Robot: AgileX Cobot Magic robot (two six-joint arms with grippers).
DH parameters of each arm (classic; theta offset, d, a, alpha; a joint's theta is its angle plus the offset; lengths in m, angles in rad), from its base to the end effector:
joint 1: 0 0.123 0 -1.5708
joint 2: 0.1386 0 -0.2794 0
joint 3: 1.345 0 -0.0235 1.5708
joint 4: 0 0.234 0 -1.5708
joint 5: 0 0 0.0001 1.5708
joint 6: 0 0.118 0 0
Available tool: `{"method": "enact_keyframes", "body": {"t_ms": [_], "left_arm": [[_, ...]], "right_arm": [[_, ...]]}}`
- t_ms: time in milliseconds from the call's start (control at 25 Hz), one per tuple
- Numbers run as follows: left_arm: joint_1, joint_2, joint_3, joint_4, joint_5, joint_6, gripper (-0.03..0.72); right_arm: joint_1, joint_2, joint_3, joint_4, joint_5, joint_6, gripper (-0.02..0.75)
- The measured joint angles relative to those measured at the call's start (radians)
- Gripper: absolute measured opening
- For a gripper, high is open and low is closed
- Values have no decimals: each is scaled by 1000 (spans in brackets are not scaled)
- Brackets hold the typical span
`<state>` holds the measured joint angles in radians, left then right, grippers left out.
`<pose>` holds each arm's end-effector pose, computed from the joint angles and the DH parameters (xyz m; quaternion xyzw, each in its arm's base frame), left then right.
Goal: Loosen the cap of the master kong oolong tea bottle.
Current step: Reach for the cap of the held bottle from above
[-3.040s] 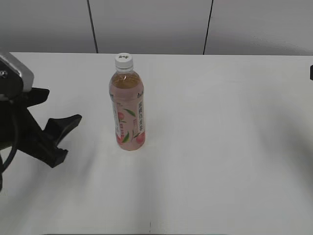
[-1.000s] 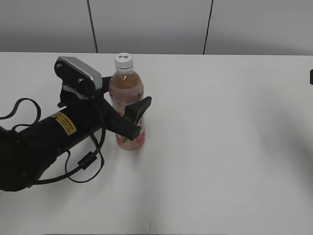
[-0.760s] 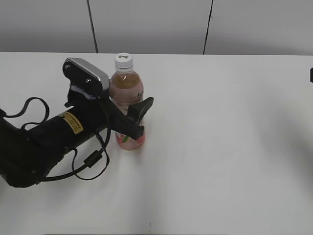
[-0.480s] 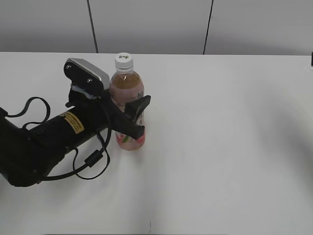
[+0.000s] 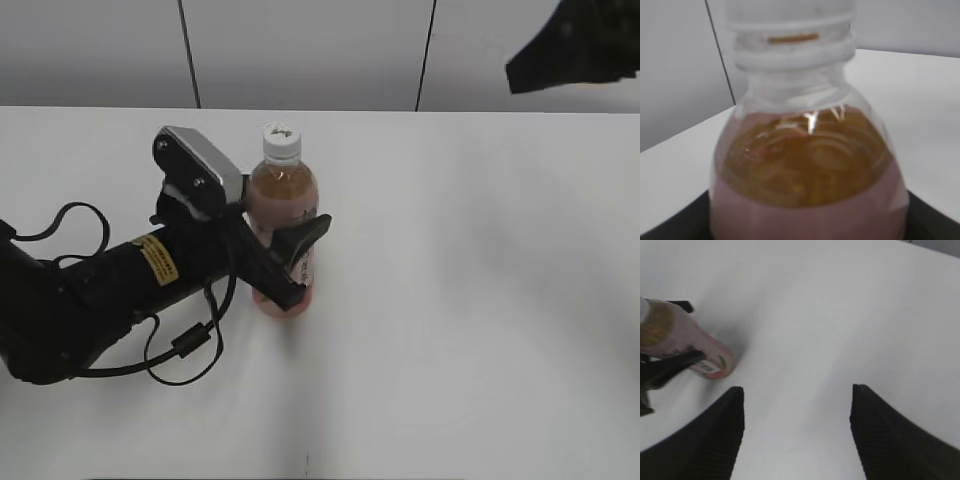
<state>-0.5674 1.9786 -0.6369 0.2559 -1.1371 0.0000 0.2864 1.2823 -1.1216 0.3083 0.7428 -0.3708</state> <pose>0.2841 -0.2132 0.1316 0.3198 0.6789 -0.2333 0.6184 0.2564 0.1008 0.3232 -0.2332 0.8911 0.1227 0.3695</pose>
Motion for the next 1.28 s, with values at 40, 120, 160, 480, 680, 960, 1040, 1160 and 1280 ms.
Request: {"method": "enact_keyframes", "body": {"t_ms": [40, 120, 160, 480, 680, 960, 1040, 1160, 1280], "left_arm": [[0, 0, 0, 14, -2, 0, 442], [0, 0, 0, 35, -2, 0, 442], [0, 0, 0, 37, -3, 0, 442], [0, -11, 0, 45, 12, 46, 442], [0, -24, 0, 45, 40, 76, 442], [0, -28, 0, 46, 52, 95, 442], [0, -29, 0, 46, 52, 100, 442], [0, -29, 0, 47, 52, 111, 442], [0, -29, 0, 47, 52, 114, 442]], "right_arm": [[2, 33, -44, 33, 44, 10, 503], [3, 91, -139, 72, 149, 36, 500], [3, 121, -199, 88, 201, 47, 495], [35, 324, -495, 156, 458, 78, 471], [133, 427, -586, 150, 466, 148, 472], [206, 501, -622, 121, 471, 417, 471], [207, 512, -623, 120, 473, 490, 471], [207, 527, -623, 124, 474, 556, 471], [207, 542, -624, 160, 474, 588, 471]]}}
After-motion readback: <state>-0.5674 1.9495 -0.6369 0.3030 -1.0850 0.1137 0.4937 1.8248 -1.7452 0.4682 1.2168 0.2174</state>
